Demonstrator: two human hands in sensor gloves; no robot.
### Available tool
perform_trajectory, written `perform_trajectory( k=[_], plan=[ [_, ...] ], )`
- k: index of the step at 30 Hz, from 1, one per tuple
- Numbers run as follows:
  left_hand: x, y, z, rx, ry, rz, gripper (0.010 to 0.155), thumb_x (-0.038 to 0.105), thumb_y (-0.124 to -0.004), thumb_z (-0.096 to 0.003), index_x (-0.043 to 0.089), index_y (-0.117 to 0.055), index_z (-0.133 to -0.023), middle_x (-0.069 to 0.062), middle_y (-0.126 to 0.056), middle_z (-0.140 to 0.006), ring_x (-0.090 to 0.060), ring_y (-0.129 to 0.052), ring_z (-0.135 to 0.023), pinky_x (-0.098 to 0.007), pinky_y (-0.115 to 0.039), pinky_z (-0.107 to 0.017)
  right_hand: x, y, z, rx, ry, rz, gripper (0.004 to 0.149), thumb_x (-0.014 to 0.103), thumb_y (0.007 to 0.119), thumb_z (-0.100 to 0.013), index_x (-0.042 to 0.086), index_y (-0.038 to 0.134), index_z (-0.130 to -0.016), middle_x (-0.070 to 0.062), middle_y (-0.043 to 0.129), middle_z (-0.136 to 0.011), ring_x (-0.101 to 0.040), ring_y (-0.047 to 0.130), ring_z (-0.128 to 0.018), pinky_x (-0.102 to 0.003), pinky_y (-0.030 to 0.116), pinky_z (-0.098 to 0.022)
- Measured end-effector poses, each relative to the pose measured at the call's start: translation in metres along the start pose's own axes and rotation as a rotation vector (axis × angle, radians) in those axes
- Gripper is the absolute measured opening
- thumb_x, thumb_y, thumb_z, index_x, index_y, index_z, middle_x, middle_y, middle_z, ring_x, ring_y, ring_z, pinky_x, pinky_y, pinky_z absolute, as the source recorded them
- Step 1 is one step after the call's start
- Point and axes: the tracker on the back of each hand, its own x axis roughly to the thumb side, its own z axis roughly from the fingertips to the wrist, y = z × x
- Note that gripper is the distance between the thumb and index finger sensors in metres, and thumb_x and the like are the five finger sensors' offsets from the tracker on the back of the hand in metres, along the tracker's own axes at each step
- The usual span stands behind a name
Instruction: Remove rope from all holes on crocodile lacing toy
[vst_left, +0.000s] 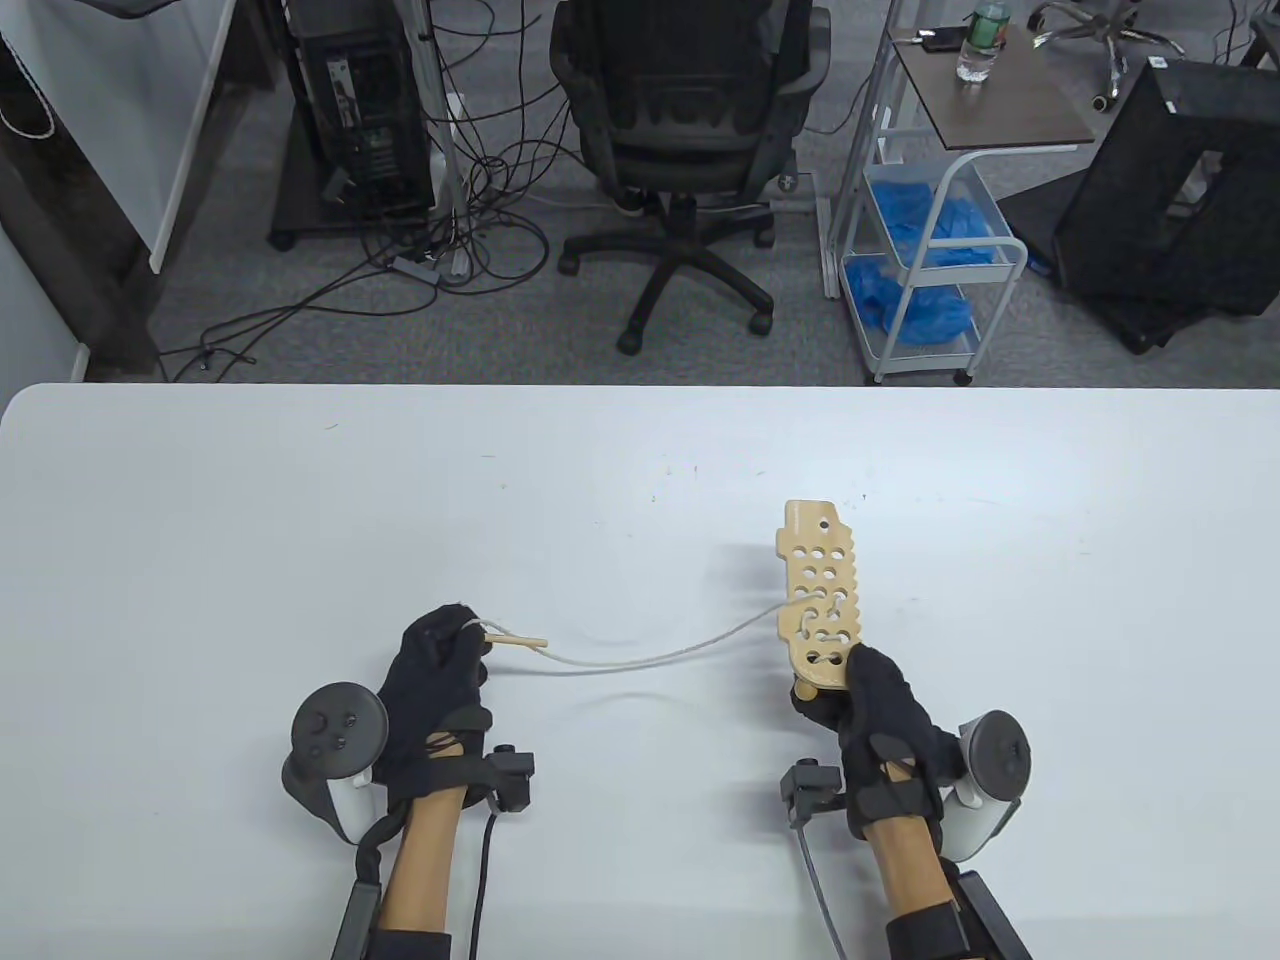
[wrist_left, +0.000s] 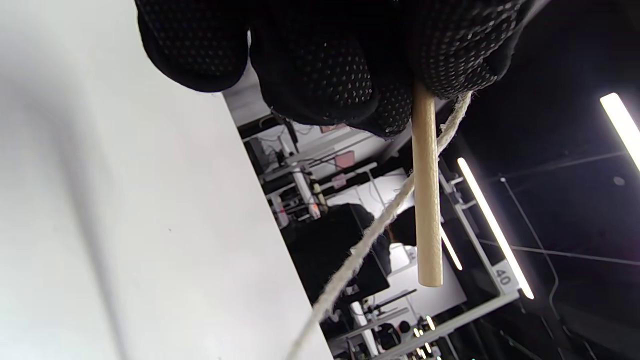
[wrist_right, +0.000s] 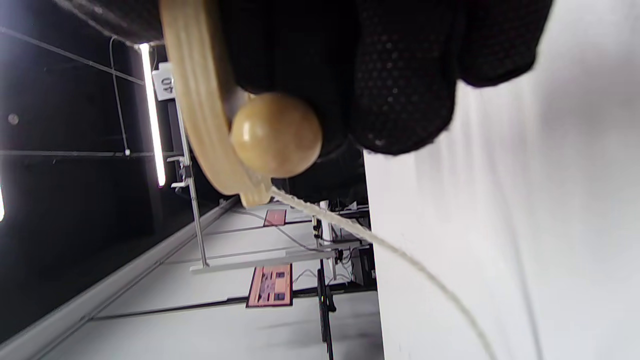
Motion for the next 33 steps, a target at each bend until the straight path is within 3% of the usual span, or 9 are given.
perform_trajectory(
  k=[15, 27, 33],
  plan=[
    [0.043, -0.034, 0.022, -0.11, -0.324, -0.177, 0.043, 0.047, -0.08, -0.0482, 0.038, -0.077, -0.09, 0.007, -0.095, -0.073, -0.008, -0.096, -0.055, -0.045, -0.081, -0.059, -0.004, 0.059, 0.023, 0.273, -0.135, 0.287, 0.05, 0.041, 0.077, -0.043, -0.001, 0.081, -0.069, -0.022, 0.097, -0.056, -0.042, 0.097, -0.043, -0.064, 0.075, -0.043],
    [0.05, -0.042, 0.03, -0.126, -0.381, -0.226, 0.042, 0.046, -0.081, -0.0478, 0.038, -0.078, -0.089, 0.006, -0.095, -0.073, -0.009, -0.096, -0.056, -0.046, -0.081, -0.059, -0.003, 0.069, 0.026, 0.36, -0.189, 0.382, 0.049, 0.041, 0.077, -0.043, -0.001, 0.082, -0.068, -0.023, 0.098, -0.055, -0.043, 0.098, -0.043, -0.064, 0.075, -0.043],
    [0.058, -0.047, 0.034, -0.128, -0.465, -0.353, 0.043, 0.042, -0.085, -0.0458, 0.04, -0.08, -0.088, 0.007, -0.096, -0.073, -0.01, -0.097, -0.057, -0.047, -0.08, -0.059, -0.003, 0.07, 0.027, 0.367, -0.192, 0.389, 0.05, 0.041, 0.077, -0.043, -0.001, 0.082, -0.068, -0.023, 0.098, -0.055, -0.043, 0.098, -0.042, -0.064, 0.075, -0.043]
  ],
)
